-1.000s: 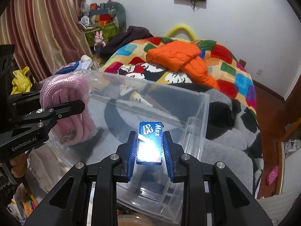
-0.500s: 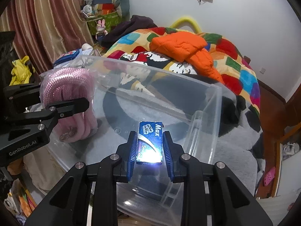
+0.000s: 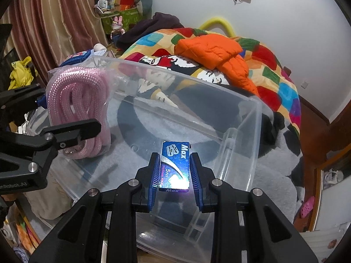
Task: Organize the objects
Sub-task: 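Lower the blue box into the bin with the right tool while the left drops the rope, then grasp the white drawstring pouch with the left tool while the right tool reaches the cream tub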
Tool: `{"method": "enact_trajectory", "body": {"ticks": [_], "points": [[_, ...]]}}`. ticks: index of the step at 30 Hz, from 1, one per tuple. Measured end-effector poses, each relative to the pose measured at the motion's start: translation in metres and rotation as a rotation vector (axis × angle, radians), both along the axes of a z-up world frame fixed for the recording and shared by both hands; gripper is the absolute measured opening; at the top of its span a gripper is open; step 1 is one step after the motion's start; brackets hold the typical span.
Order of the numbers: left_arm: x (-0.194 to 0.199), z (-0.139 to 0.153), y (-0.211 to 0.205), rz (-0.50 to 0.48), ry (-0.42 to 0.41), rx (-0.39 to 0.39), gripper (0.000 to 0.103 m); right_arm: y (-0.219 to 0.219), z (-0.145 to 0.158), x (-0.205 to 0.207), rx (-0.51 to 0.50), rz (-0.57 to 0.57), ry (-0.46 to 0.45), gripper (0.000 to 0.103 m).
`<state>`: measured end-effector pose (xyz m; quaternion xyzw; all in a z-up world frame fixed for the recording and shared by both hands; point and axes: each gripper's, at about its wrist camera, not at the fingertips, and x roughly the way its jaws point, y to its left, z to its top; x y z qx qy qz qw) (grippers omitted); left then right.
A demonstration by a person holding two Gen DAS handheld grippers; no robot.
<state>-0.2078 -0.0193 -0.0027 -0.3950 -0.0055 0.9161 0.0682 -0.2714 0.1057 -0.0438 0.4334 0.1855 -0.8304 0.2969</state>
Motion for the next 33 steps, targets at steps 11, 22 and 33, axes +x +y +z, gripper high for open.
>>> {"method": "enact_trajectory", "body": {"ticks": [11, 22, 33], "points": [[0.009, 0.012, -0.001, 0.027, 0.04, -0.017, 0.068, 0.008, 0.006, 0.003, -0.011, -0.025, 0.011, 0.049], [0.021, 0.024, -0.002, 0.042, 0.074, -0.032, 0.074, 0.022, 0.025, 0.012, -0.053, -0.064, 0.051, 0.059], [0.041, 0.039, -0.004, 0.057, 0.114, -0.053, 0.081, 0.033, 0.044, 0.035, -0.079, -0.069, 0.102, 0.062]]}}
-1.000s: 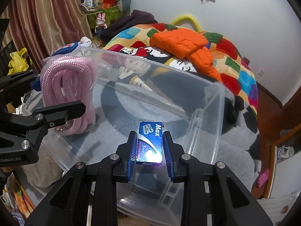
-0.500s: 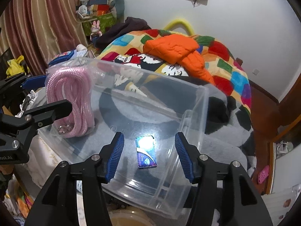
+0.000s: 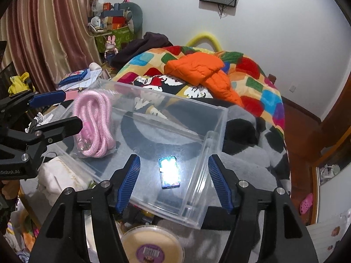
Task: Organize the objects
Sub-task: 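Grasp the white drawstring pouch with the left tool while the right tool reaches the cream tub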
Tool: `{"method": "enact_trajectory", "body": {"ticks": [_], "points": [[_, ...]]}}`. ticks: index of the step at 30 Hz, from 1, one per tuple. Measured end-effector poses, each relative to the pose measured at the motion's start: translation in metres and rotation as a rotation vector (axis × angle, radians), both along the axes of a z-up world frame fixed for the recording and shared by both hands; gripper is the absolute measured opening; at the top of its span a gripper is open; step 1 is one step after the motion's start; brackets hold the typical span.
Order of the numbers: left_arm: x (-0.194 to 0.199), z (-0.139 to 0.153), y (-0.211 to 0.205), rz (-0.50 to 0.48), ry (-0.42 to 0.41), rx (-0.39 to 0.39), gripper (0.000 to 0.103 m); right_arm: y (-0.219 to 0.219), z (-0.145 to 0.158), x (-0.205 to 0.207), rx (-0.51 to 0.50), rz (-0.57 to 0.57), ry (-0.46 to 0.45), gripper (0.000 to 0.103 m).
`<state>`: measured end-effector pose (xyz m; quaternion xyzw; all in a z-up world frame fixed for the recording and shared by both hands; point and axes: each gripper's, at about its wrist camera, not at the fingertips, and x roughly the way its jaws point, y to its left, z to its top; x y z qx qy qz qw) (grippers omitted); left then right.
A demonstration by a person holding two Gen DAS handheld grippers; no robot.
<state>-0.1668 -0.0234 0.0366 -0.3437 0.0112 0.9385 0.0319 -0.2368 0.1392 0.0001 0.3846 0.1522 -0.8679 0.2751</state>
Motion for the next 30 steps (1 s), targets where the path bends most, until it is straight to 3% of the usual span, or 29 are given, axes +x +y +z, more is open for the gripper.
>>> {"method": "enact_trajectory", "body": {"ticks": [4, 16, 23, 27, 30], "points": [[0.009, 0.004, -0.001, 0.0, 0.007, 0.001, 0.082, 0.005, 0.007, 0.01, -0.016, -0.008, 0.012, 0.067], [0.032, 0.002, -0.009, 0.023, 0.0, 0.013, 0.088, 0.023, 0.015, 0.037, -0.054, -0.019, 0.033, 0.068], [0.043, -0.014, -0.014, 0.034, -0.039, 0.033, 0.088, 0.029, 0.01, 0.053, -0.05, -0.032, 0.063, 0.069], [0.046, -0.026, -0.015, 0.032, -0.069, 0.051, 0.088, 0.036, 0.006, 0.062, -0.062, -0.041, 0.083, 0.08], [0.047, -0.036, -0.016, 0.028, -0.099, 0.058, 0.088, 0.039, 0.004, 0.068, -0.054, -0.044, 0.101, 0.08]]}}
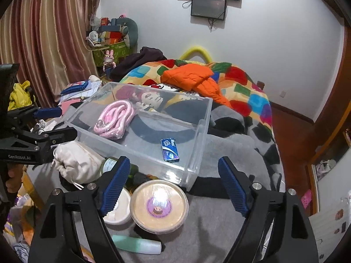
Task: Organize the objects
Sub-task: 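Grasp the white drawstring pouch with the left tool while the right tool reaches the cream tub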
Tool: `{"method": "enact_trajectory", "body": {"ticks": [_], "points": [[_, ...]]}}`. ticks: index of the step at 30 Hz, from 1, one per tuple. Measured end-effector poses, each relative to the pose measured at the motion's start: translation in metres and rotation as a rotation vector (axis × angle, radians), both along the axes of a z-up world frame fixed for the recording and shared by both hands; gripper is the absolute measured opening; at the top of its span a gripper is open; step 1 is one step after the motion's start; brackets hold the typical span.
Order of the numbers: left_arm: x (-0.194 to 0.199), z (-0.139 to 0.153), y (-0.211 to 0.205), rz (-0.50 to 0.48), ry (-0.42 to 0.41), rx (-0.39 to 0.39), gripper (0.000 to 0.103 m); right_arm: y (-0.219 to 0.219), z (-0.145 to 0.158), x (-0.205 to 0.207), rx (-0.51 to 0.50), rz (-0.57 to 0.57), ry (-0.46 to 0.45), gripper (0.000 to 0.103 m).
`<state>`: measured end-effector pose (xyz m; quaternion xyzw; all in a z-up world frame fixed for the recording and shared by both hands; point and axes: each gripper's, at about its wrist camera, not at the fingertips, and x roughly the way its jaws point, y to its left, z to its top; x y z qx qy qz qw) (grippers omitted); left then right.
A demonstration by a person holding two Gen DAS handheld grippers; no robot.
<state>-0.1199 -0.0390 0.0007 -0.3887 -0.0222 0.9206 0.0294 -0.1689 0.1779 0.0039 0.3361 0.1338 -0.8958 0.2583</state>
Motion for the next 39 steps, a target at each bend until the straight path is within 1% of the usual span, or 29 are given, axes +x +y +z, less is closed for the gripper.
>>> {"method": "enact_trajectory", "body": {"ticks": [6, 14, 18, 23, 26, 30, 34, 37, 39], "points": [[0.004, -0.017, 0.004, -0.014, -0.044, 0.011, 0.088, 0.009, -0.007, 0.003, -0.022, -0.019, -0.011, 0.08], [0.007, -0.034, 0.012, -0.024, -0.085, 0.026, 0.088, 0.011, -0.027, 0.005, -0.038, -0.017, -0.068, 0.08], [0.008, -0.04, 0.013, -0.022, -0.101, 0.049, 0.088, 0.01, -0.036, 0.007, -0.043, -0.011, -0.09, 0.08], [0.009, -0.049, 0.013, -0.015, -0.114, 0.059, 0.094, 0.01, -0.047, 0.005, -0.057, -0.009, -0.123, 0.08], [0.008, -0.056, 0.013, -0.019, -0.132, 0.06, 0.095, 0.011, -0.052, 0.007, -0.08, -0.01, -0.145, 0.08], [0.007, -0.058, 0.015, -0.023, -0.141, 0.081, 0.095, 0.011, -0.059, 0.005, -0.098, -0.011, -0.18, 0.08], [0.008, -0.062, 0.021, -0.029, -0.144, 0.059, 0.095, 0.011, -0.068, 0.007, -0.106, -0.008, -0.207, 0.08], [0.006, -0.067, 0.023, -0.034, -0.16, 0.062, 0.095, 0.012, -0.073, 0.004, -0.111, -0.021, -0.215, 0.08], [0.005, -0.069, 0.024, -0.03, -0.166, 0.06, 0.095, 0.015, -0.075, 0.0, -0.133, -0.027, -0.23, 0.08]]}}
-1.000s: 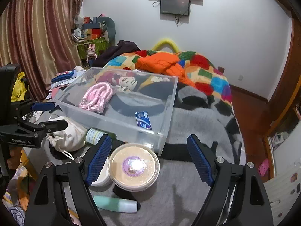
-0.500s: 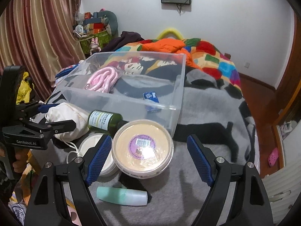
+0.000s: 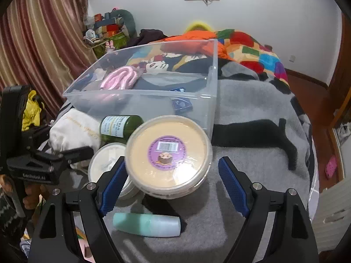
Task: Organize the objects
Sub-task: 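Grasp the white drawstring pouch with the left tool while the right tool reaches the cream tub, then grasp the cream tub with the right tool while the left tool lifts the white pouch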
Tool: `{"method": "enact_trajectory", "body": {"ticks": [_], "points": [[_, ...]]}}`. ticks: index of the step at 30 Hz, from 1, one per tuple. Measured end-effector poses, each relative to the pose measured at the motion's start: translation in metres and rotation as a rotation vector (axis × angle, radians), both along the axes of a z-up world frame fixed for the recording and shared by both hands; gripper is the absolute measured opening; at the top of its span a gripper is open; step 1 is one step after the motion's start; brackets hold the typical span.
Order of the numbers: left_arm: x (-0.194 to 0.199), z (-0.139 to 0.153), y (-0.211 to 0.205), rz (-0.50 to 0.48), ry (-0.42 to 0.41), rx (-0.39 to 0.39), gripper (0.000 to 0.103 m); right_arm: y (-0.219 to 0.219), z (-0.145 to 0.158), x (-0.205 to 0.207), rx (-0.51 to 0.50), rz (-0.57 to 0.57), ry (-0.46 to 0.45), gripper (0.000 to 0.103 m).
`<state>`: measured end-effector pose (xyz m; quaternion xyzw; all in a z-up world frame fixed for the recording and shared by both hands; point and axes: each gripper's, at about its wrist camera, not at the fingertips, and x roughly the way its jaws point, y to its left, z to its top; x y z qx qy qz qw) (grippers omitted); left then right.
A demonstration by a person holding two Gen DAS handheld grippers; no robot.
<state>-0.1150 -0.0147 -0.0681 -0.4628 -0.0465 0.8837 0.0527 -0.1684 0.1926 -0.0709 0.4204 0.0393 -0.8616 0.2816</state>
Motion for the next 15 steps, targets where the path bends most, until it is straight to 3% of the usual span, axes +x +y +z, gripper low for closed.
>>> {"method": "enact_trajectory", "body": {"ticks": [8, 11, 13, 15], "points": [[-0.004, -0.003, 0.012, 0.01, 0.02, -0.08, 0.094, -0.002, -0.003, -0.004, -0.041, -0.014, -0.002, 0.08], [0.001, 0.0, 0.013, 0.012, 0.052, -0.091, 0.079, -0.003, -0.002, -0.004, -0.059, -0.007, 0.001, 0.072], [0.002, 0.001, 0.009, 0.025, 0.056, -0.082, 0.076, -0.003, -0.001, -0.002, -0.064, 0.0, 0.009, 0.066], [0.003, 0.002, 0.007, 0.031, 0.064, -0.072, 0.073, -0.005, 0.0, -0.001, -0.055, -0.001, 0.017, 0.065]]}}
